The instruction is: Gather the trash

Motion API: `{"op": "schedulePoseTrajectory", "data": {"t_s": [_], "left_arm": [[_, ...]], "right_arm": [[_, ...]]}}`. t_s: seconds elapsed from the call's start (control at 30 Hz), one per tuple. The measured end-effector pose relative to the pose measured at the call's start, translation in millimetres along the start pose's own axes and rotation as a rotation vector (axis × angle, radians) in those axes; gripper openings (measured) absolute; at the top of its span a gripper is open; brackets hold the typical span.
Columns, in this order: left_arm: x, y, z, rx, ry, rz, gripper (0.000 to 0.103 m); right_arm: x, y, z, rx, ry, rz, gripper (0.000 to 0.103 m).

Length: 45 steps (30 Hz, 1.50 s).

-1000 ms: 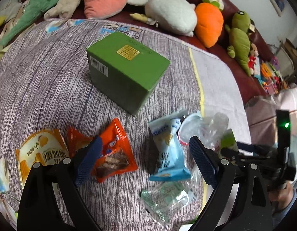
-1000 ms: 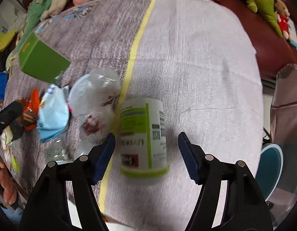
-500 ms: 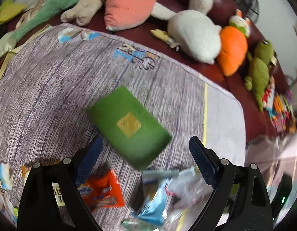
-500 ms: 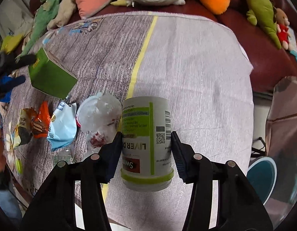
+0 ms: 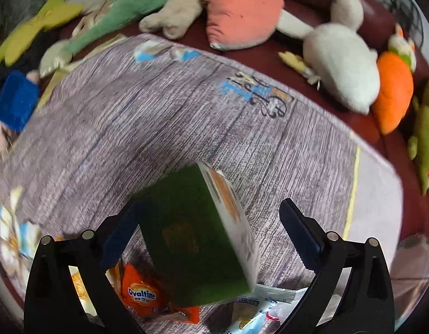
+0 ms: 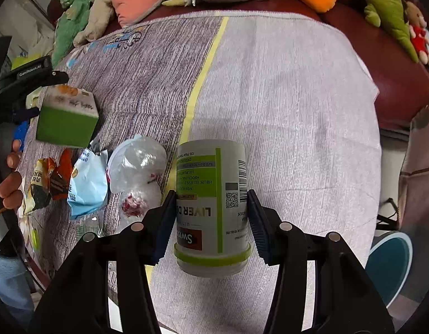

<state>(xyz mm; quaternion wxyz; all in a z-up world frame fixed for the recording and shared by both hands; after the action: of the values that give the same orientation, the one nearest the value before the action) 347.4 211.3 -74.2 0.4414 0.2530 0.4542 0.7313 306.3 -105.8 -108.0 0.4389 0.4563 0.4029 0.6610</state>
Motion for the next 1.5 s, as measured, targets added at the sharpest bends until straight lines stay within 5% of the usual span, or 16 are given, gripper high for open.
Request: {"op": "schedulePoseTrajectory", "data": {"t_s": [0.23, 0.4, 0.97, 1.17, 1.27, 1.4, 1.5], "left_arm": [[34.6, -10.4, -23.9, 0.037, 0.082, -0.125, 0.099], [53.3, -21.6, -50.3, 0.083, 0.025, -0.248, 0.099], [91.2, -15.5, -58.7, 0.032, -0.26, -0.352, 0.098], [60.1, -12.2, -94.2, 0.102, -0.353, -0.473, 0.073], [58.3, -11.5, -101.5, 0.094, -0.402, -0.443, 0.073], [77.0, 5.5, -82.1, 0.035, -0.41, -0.452, 0.073], [87.3, 15.7, -51.4, -0.037, -0.506, -0.409, 0.073]], "right_arm": [[0.5, 3.0, -7.5, -0.003, 0.001, 0.013, 0.048], [5.9, 6.4, -18.3, 0.002, 0.012, 0.006, 0.048], [44.9, 19.6, -27.3, -0.016, 0.032, -0.061, 0.048], [55.4, 21.3, -26.9, -0.019, 0.039, -0.078, 0.048], [59.9, 24.5, -26.7, -0.024, 0.042, -0.088, 0.048], [67.0, 30.9, -25.7, -0.034, 0.057, -0.095, 0.048], [73.7, 34.1, -22.5, -0.042, 0.065, -0.097, 0.048]]}}
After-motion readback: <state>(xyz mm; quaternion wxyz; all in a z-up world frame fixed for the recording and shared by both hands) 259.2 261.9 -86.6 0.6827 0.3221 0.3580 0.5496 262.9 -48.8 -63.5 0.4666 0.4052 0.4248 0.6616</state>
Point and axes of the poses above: each gripper's, at about its wrist camera, not at the fingertips, and y roughly against the way its jaws point, x to its left, z to its top, the point moved 7 cm from there along -y, roughly the way its jaws point, and after that the axes turned 8 degrees about -y, right-handed, at the moved point
